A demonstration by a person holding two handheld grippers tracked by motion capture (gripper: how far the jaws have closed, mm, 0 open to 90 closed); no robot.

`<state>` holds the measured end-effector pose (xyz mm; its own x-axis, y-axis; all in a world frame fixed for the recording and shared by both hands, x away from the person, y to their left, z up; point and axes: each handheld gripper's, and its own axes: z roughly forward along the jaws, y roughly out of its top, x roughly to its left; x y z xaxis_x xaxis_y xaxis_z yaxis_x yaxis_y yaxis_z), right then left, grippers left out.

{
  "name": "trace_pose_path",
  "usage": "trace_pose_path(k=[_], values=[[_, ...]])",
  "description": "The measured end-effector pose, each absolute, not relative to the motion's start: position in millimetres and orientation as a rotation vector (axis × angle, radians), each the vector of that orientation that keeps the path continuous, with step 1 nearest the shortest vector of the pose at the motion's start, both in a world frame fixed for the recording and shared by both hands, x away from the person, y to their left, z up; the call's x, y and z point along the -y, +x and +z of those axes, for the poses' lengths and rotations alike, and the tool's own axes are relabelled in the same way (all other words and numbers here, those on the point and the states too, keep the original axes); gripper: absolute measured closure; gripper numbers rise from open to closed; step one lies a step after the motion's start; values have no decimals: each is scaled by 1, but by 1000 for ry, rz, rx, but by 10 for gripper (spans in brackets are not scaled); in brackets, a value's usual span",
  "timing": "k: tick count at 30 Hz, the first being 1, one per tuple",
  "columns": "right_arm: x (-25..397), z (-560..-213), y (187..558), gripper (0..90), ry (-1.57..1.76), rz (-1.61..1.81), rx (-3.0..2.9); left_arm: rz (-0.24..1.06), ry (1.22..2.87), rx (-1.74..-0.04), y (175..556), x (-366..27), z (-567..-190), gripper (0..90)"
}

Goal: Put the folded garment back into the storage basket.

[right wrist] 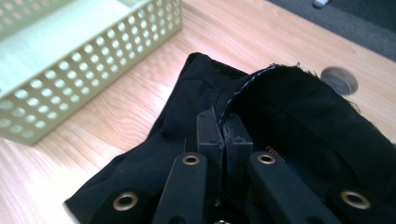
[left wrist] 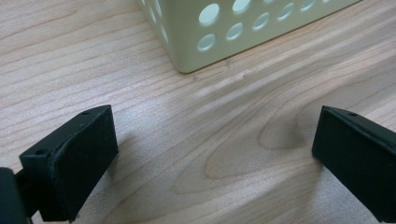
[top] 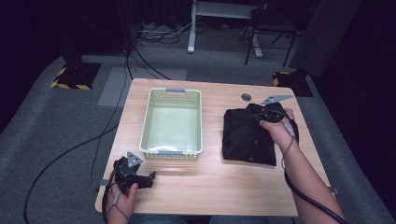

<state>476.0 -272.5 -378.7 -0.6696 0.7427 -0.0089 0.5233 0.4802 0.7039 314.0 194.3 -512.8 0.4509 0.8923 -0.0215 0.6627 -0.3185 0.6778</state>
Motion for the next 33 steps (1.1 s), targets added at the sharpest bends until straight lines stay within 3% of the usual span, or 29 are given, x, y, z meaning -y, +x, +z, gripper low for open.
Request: trace_pose_path(k=[33], values=[[255, -334, 478, 878, 997, 1085, -2330, 480, 2085, -1294, 314, -194, -513, 3]])
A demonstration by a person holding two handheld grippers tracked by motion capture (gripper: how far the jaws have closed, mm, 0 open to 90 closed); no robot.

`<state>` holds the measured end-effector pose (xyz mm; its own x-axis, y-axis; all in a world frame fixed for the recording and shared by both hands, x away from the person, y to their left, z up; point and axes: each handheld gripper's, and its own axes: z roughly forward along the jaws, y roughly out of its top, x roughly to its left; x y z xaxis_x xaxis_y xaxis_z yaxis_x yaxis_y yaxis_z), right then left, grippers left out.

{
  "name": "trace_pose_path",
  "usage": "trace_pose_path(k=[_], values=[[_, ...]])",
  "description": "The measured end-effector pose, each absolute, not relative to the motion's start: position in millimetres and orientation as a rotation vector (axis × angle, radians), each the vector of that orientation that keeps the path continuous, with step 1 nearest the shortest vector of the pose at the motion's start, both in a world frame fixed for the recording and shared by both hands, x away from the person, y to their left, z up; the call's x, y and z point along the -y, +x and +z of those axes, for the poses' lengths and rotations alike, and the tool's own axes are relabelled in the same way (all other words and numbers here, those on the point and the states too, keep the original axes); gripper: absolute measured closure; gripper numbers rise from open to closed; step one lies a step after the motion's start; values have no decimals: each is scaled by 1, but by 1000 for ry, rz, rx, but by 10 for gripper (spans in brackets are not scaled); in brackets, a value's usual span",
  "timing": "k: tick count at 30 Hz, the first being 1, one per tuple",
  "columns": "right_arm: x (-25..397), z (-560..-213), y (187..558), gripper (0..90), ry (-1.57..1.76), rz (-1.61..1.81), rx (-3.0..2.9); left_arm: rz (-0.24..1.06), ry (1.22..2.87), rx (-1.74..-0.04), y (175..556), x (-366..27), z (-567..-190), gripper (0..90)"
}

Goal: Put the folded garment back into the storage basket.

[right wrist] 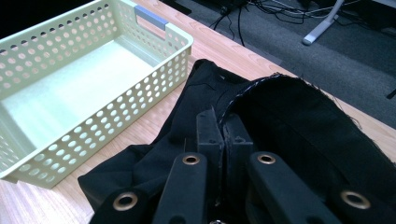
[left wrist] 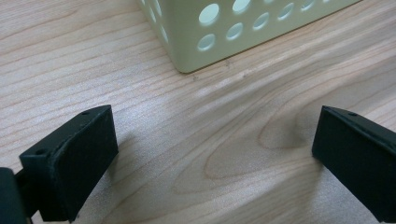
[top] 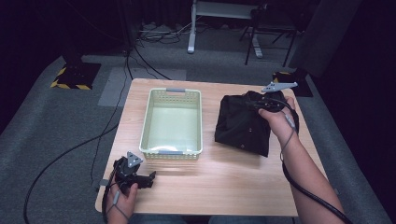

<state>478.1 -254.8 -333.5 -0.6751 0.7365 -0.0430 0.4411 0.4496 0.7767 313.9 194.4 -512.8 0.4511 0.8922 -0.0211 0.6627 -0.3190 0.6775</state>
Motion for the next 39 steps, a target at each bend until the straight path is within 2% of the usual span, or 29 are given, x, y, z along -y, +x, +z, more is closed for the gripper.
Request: trace_pose_path(k=[39], values=[[208, -281, 492, 878, 861, 1100, -2312, 480, 2086, -1294, 315, -194, -513, 2]])
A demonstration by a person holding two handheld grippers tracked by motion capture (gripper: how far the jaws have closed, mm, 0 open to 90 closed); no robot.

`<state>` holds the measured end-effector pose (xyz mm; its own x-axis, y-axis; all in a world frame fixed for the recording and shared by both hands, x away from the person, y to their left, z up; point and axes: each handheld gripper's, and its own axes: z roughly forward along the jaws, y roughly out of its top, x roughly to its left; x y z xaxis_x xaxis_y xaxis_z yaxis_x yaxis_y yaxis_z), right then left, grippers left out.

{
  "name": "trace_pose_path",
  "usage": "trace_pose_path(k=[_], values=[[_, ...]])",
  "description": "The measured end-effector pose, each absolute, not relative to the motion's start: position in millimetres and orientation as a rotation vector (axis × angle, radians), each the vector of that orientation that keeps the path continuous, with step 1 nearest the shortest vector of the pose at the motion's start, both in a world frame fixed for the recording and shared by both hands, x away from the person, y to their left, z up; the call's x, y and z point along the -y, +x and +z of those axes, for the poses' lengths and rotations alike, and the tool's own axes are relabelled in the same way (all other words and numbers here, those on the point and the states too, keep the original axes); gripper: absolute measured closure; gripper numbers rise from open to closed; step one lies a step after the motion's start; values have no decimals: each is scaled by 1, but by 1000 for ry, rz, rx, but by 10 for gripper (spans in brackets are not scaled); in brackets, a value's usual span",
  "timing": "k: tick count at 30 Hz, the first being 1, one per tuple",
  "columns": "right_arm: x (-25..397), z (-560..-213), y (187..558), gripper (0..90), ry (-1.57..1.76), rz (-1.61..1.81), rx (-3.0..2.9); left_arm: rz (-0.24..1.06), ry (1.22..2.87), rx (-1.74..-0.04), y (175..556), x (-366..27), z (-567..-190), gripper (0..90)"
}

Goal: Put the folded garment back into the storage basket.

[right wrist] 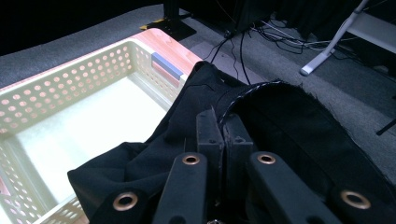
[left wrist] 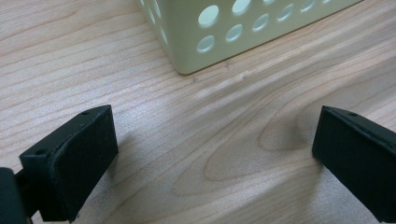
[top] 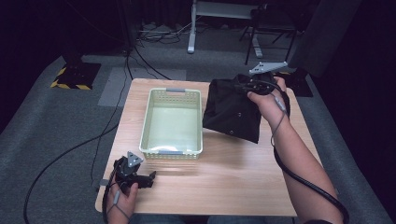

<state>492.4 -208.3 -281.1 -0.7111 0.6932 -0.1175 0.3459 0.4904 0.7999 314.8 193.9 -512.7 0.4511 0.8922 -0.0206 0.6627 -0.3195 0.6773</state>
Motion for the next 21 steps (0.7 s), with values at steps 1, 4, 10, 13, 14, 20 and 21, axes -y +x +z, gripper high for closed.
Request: trace_pose_path(k=[1, 4, 10, 13, 14, 20, 21], values=[[207, -280, 493, 878, 857, 1100, -2312, 480, 2087, -1293, 315, -194, -513, 2], [206, -278, 494, 878, 858, 1111, -2308, 479, 2087, -1293, 315, -194, -513, 2], [200, -271, 495, 878, 847, 1126, -2303, 477, 2089, -1292, 315, -194, -512, 2], [195, -268, 495, 878, 836, 1133, -2300, 477, 2089, -1292, 315, -194, -512, 2], [194, -267, 495, 878, 833, 1134, -2300, 477, 2089, -1292, 315, -194, -512, 2], [183, -262, 496, 878, 812, 1141, -2305, 477, 2089, -1292, 315, -194, -512, 2], [180, -260, 497, 878, 805, 1142, -2306, 477, 2089, -1292, 315, -194, -512, 3]])
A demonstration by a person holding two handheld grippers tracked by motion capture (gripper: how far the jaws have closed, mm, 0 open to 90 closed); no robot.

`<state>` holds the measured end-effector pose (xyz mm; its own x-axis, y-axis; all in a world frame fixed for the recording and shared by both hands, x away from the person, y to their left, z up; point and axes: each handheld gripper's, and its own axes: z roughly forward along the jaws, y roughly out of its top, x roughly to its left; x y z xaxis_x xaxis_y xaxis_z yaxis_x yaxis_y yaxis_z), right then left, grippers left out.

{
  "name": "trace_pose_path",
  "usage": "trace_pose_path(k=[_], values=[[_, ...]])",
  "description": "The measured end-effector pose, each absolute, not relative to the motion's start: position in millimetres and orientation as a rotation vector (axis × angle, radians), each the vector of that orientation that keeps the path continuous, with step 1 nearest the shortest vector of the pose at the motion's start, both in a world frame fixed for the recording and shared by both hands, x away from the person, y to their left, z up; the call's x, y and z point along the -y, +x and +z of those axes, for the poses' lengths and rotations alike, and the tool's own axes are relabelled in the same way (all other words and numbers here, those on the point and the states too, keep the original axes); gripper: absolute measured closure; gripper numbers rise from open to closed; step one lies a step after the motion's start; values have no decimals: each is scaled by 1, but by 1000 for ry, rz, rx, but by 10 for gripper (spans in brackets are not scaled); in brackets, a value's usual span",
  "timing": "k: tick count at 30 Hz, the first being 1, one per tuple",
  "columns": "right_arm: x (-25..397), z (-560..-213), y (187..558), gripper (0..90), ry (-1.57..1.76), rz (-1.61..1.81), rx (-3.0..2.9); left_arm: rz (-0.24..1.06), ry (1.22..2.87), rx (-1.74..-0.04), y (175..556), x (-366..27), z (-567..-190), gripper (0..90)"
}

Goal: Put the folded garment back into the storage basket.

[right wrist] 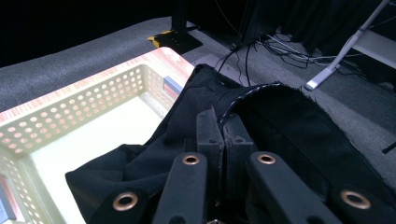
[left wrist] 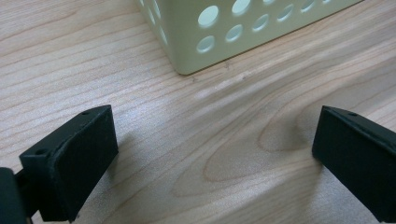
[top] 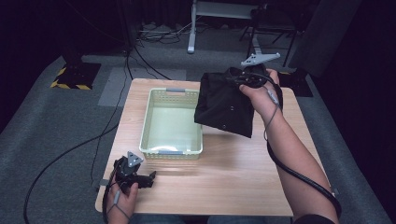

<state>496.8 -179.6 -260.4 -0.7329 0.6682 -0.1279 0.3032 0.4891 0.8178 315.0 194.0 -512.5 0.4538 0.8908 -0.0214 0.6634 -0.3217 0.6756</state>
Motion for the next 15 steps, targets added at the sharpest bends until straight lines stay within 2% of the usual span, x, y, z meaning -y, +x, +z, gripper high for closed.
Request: trace_pose_path(k=[15], values=[[151, -255, 501, 878, 763, 1172, -2322, 474, 2087, -1293, 315, -194, -513, 3]])
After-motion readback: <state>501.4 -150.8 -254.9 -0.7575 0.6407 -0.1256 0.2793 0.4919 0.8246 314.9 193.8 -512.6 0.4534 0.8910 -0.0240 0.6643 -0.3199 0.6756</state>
